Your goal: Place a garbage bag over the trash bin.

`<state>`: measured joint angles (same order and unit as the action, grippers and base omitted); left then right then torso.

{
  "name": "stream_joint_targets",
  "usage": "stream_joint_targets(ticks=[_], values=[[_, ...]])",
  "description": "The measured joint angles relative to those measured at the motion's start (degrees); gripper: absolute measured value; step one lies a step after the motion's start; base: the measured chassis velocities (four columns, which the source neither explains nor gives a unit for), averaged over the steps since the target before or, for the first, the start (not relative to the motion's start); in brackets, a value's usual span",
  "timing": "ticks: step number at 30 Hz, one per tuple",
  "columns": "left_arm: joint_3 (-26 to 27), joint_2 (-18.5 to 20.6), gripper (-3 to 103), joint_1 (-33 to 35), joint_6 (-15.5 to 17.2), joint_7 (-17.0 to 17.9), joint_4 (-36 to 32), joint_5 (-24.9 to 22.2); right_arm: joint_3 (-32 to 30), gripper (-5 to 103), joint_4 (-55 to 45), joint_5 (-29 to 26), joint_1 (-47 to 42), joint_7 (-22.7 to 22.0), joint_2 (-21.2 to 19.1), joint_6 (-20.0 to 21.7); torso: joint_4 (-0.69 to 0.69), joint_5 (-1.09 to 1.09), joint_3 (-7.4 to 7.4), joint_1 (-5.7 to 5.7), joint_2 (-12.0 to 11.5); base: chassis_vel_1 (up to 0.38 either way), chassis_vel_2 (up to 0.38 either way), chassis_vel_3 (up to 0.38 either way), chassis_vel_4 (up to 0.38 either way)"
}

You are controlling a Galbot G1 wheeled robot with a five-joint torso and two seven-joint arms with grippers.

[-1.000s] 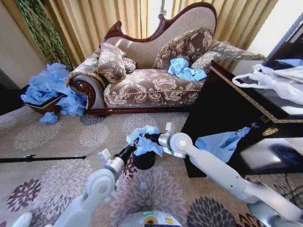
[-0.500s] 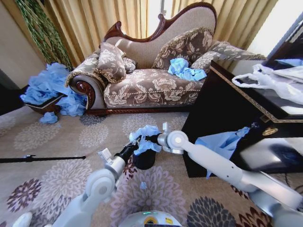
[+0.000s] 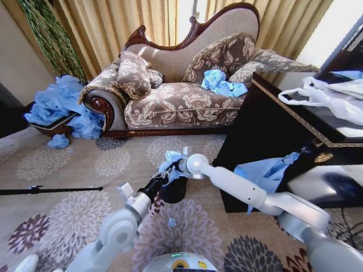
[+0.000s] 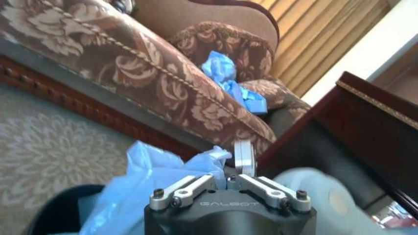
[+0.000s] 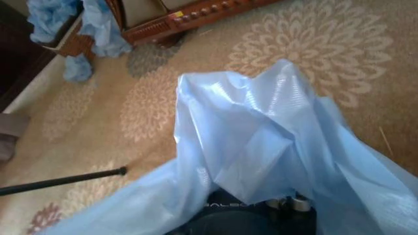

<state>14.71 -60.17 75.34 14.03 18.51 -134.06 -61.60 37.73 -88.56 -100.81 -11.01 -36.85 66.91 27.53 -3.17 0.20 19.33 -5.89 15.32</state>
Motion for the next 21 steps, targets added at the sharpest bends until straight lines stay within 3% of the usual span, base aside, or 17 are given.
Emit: stream_joint_targets(ticks=[3, 11, 18, 21], values=[[0.27, -0.91, 0, -2.24, -0.96, -0.31, 4.71, 0.83, -1.04, 0, 3.07, 4.62, -1.59, 2.11, 1.56, -0.15, 0.01, 0.00, 0.00, 0.00, 0.00, 0.000, 0.000, 0.000, 0.000], [-0.24, -2.84, 0, -7.66, -1.92, -0.31, 13.85, 1.21, -2.20, 0, 8.29, 9.83, -5.32, 5.32, 3.77, -0.42, 0.00, 0.00, 0.00, 0.00, 0.00, 0.000, 0.000, 0.000, 0.000], [-0.97, -3.32, 0, -9.59, -2.17, -0.63, 17.46, 1.14, -5.05, 0, 13.34, 15.06, -9.17, 8.52, 6.45, -1.44, -0.03, 0.01, 0.01, 0.00, 0.00, 0.000, 0.000, 0.000, 0.000], [-0.82, -3.44, 0, -9.68, -2.36, -0.95, 18.80, 0.99, -6.46, 0, 15.25, 16.64, -10.22, 9.11, 8.57, -2.05, 0.02, -0.01, 0.01, 0.00, 0.00, 0.000, 0.000, 0.000, 0.000]])
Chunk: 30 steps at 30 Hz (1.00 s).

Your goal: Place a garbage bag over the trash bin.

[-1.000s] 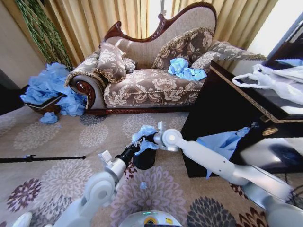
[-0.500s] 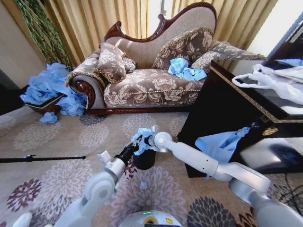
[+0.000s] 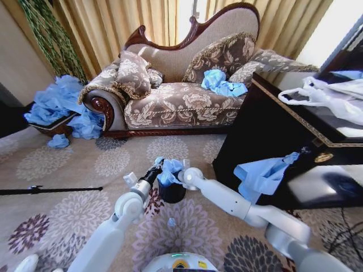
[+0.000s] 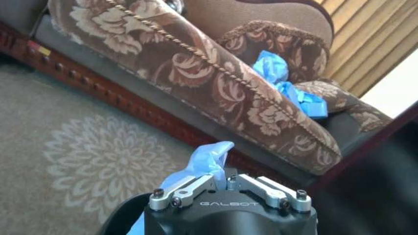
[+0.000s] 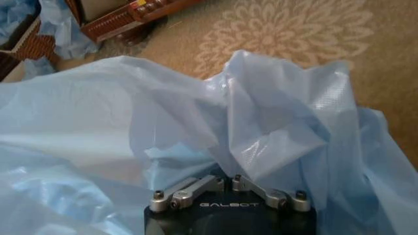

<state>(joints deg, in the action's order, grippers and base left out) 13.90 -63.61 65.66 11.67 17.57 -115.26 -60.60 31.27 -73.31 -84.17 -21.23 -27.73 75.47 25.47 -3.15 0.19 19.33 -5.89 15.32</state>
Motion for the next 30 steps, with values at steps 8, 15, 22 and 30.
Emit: stream_joint_targets(ticks=[8, 15, 22, 30], values=[[1.57, -0.42, 0, -1.04, -0.97, -0.91, 4.26, 0.20, -2.07, -3, -5.00, 0.09, -0.26, -1.92, -1.33, 0.51, -0.02, 0.01, 0.00, 0.00, 0.00, 0.000, 0.000, 0.000, 0.000], [3.16, 0.69, 0, -1.61, -0.92, -1.59, 4.44, -0.02, -2.19, 9, -16.06, -2.43, -0.22, -7.64, -6.18, -0.04, -0.01, 0.01, 0.00, 0.00, 0.00, 0.000, 0.000, 0.000, 0.000], [3.21, 1.16, 0, -1.11, -0.85, -1.77, 4.66, 0.05, -3.44, 34, -21.58, -1.36, -1.39, -9.06, -8.59, -1.21, -0.02, 0.01, 0.00, 0.00, 0.00, 0.000, 0.000, 0.000, 0.000], [3.21, 1.49, 0, -0.79, -1.03, -3.27, 6.60, 1.19, -6.55, 61, -24.93, 2.35, -3.57, -7.33, -10.05, -2.50, -0.01, 0.00, 0.00, 0.00, 0.00, 0.000, 0.000, 0.000, 0.000]])
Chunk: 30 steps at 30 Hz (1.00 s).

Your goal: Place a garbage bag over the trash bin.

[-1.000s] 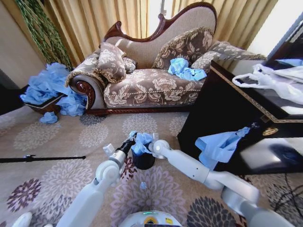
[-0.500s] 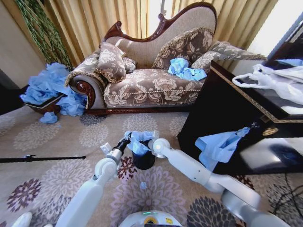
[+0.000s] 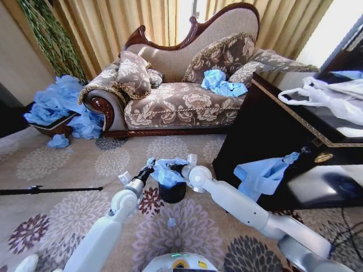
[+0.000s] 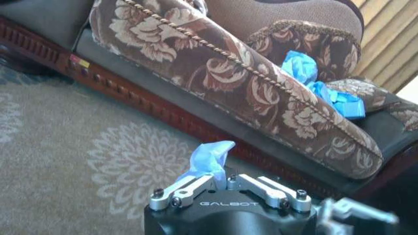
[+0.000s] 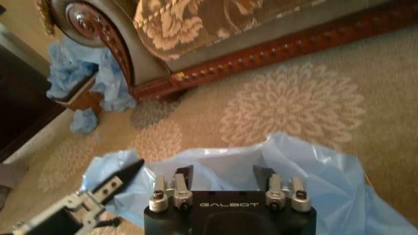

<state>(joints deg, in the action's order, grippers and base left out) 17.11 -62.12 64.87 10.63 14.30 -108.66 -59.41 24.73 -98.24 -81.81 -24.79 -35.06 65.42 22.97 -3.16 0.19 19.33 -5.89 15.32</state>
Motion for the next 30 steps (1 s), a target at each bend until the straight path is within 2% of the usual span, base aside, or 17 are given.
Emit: stream_joint_targets(ticks=[1, 5, 6, 8, 9, 10, 15, 22, 30], values=[[0.00, 0.00, 0, 0.00, 0.00, 0.00, 0.00, 0.00, 0.00, 61, 0.00, 0.00, 0.00, 0.00, 0.00, 0.00, 0.00, 0.00, 0.00, 0.00, 0.00, 0.000, 0.000, 0.000, 0.000], [-0.01, -0.01, 0, -0.04, -0.09, -0.43, 0.26, 0.25, -1.03, 83, -1.68, 3.26, -0.24, 0.82, -1.25, -0.02, 0.00, 0.00, 0.00, 0.00, 0.00, 0.000, 0.000, 0.000, 0.000], [-0.01, -0.01, 0, -0.04, -0.09, -0.43, 0.26, 0.25, -1.03, 83, -1.68, 3.26, -0.24, 0.82, -1.25, -0.02, 0.00, 0.00, 0.00, 0.00, 0.00, 0.000, 0.000, 0.000, 0.000], [-0.02, -0.03, 0, 0.10, -0.10, -0.43, 0.02, 0.29, -1.08, 93, -3.20, 6.52, -0.63, 1.88, -2.73, 0.05, 0.00, 0.00, 0.00, 0.00, 0.00, 0.000, 0.000, 0.000, 0.000], [-0.02, -0.07, 0, 0.15, -0.10, -0.43, -0.08, 0.31, -1.39, 93, -4.32, 6.80, -1.02, 2.11, -3.32, 0.16, 0.00, 0.00, 0.00, 0.00, 0.00, 0.000, 0.000, 0.000, 0.000], [-0.02, -0.11, 0, 0.17, -0.10, -0.42, -0.10, 0.33, -1.99, 97, -5.82, 6.25, -1.48, 1.92, -3.72, 0.43, -0.02, 0.00, 0.00, 0.00, 0.00, 0.000, 0.000, 0.000, 0.000], [-0.13, -0.22, 0, 0.18, -0.10, -0.34, -0.13, 0.45, -3.96, 100, -10.66, 3.17, -2.59, -0.21, -4.60, 1.46, 0.01, 0.01, 0.00, 0.00, 0.00, 0.000, 0.000, 0.000, 0.000], [-0.41, -0.37, 0, 0.40, -0.09, -0.13, -0.46, 0.68, -3.86, 100, -10.12, 8.94, -4.45, 1.99, -6.03, 2.51, -0.01, 0.01, 0.00, 0.00, 0.00, 0.000, 0.000, 0.000, 0.000], [-0.63, -0.76, 0, 0.35, -0.07, 0.08, -0.59, 0.74, -2.39, 100, -6.47, 10.85, -5.47, -1.25, -3.22, 2.52, 0.00, 0.00, 0.00, 0.00, 0.00, 0.000, 0.000, 0.000, 0.000]])
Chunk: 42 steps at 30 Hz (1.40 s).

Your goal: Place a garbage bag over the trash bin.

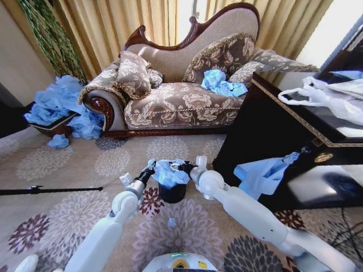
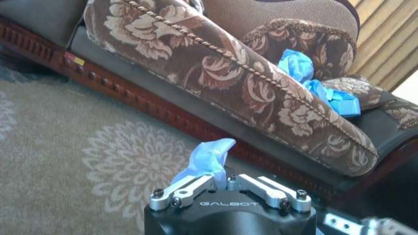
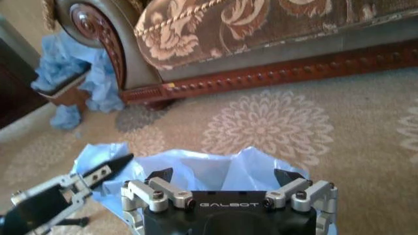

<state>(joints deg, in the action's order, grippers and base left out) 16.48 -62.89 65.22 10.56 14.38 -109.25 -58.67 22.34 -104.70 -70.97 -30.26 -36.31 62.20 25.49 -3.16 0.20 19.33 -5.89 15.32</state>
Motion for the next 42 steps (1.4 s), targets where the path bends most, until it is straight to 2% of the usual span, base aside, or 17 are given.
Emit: stream_joint_targets(ticks=[7, 11, 12, 15, 17, 20, 21, 23, 25, 26, 28, 31, 32, 33, 35, 42], values=[[-0.05, -0.33, 0, -0.01, 0.00, 0.25, -0.51, -0.10, 2.23, 101, 0.69, 2.52, -0.18, -1.62, 0.44, 0.58, 0.00, 0.00, 0.00, 0.00, 0.00, 0.000, 0.000, 0.000, 0.000], [0.02, -0.34, 0, 0.07, 0.00, 0.29, -1.04, -0.28, 3.15, 82, 2.66, 5.49, -0.28, -0.76, 0.02, 0.55, -0.01, 0.00, 0.00, 0.00, 0.00, 0.000, 0.000, 0.000, 0.000], [0.02, -0.34, 0, 0.07, 0.00, 0.29, -1.04, -0.28, 3.15, 82, 2.66, 5.49, -0.28, -0.76, 0.02, 0.55, -0.01, 0.00, 0.00, 0.00, 0.00, 0.000, 0.000, 0.000, 0.000], [0.26, -0.31, 0, 0.44, -0.03, 0.23, -1.48, -0.40, 3.98, 65, 4.82, 10.15, -0.37, 1.08, -0.47, 0.00, -0.01, 0.00, 0.00, 0.00, 0.00, 0.000, 0.000, 0.000, 0.000], [0.32, -0.30, 0, 0.55, -0.06, 0.20, -1.59, -0.44, 4.17, 65, 5.14, 11.04, -0.40, 1.30, -0.59, -0.09, -0.01, 0.00, 0.00, 0.00, 0.00, 0.000, 0.000, 0.000, 0.000], [0.49, -0.24, 0, 0.91, -0.16, 0.11, -1.97, -0.58, 4.99, 49, 6.27, 13.28, -0.52, 1.83, -0.83, -0.30, -0.01, 0.00, 0.00, 0.00, 0.00, 0.000, 0.000, 0.000, 0.000], [0.49, -0.24, 0, 0.91, -0.16, 0.11, -1.97, -0.58, 4.99, 49, 6.27, 13.28, -0.52, 1.83, -0.83, -0.30, -0.01, 0.00, 0.00, 0.00, 0.00, 0.000, 0.000, 0.000, 0.000], [0.57, -0.16, 0, 1.05, -0.27, 0.05, -2.22, -0.80, 5.62, 38, 6.87, 14.97, -0.52, 1.87, -0.82, -0.89, -0.01, 0.00, 0.00, 0.00, 0.00, 0.000, 0.000, 0.000, 0.000], [0.59, -0.12, 0, 1.07, -0.30, 0.04, -2.27, -0.91, 5.75, 38, 6.87, 15.17, -0.48, 1.89, -0.84, -0.96, -0.01, -0.01, 0.00, 0.00, 0.00, 0.000, 0.000, 0.000, 0.000], [0.66, -0.06, 0, 1.07, -0.32, 0.01, -2.36, -1.07, 5.96, 28, 6.86, 15.35, -0.28, 1.95, -0.95, -1.01, 0.00, 0.00, 0.00, 0.00, 0.00, 0.000, 0.000, 0.000, 0.000], [0.74, -0.06, 0, 1.03, -0.35, -0.02, -2.36, -1.20, 6.03, 17, 7.51, 15.96, 0.07, 2.35, -1.03, -1.30, 0.00, 0.00, 0.00, 0.00, 0.00, 0.000, 0.000, 0.000, 0.000], [0.78, -0.13, 0, 1.02, -0.37, -0.03, -2.37, -1.22, 6.03, 17, 8.23, 16.79, 0.16, 2.54, -0.99, -1.72, -0.01, 0.00, 0.00, 0.00, 0.00, 0.000, 0.000, 0.000, 0.000], [0.80, -0.14, 0, 1.04, -0.38, -0.04, -2.42, -1.23, 5.99, 6, 8.99, 18.37, 0.21, 2.85, -0.92, -2.28, -0.01, 0.00, 0.00, 0.00, 0.00, 0.000, 0.000, 0.000, 0.000], [0.84, -0.12, 0, 1.10, -0.40, -0.05, -2.48, -1.25, 5.89, 6, 9.52, 20.00, 0.22, 3.20, -0.95, -2.73, 0.00, 0.00, 0.00, 0.00, 0.00, 0.000, 0.000, 0.000, 0.000], [0.99, 0.00, 0, 1.20, -0.41, -0.09, -2.56, -1.27, 5.73, -2, 9.93, 21.99, 0.28, 3.56, -1.14, -3.25, -0.01, 0.00, 0.00, 0.00, 0.00, 0.000, 0.000, 0.000, 0.000], [1.93, 0.61, 0, 1.21, -0.43, -0.29, -2.65, -1.34, 5.27, -2, 10.31, 28.24, 1.06, 4.44, -2.30, -5.16, 0.00, 0.00, 0.00, 0.00, 0.00, 0.000, 0.000, 0.000, 0.000]])
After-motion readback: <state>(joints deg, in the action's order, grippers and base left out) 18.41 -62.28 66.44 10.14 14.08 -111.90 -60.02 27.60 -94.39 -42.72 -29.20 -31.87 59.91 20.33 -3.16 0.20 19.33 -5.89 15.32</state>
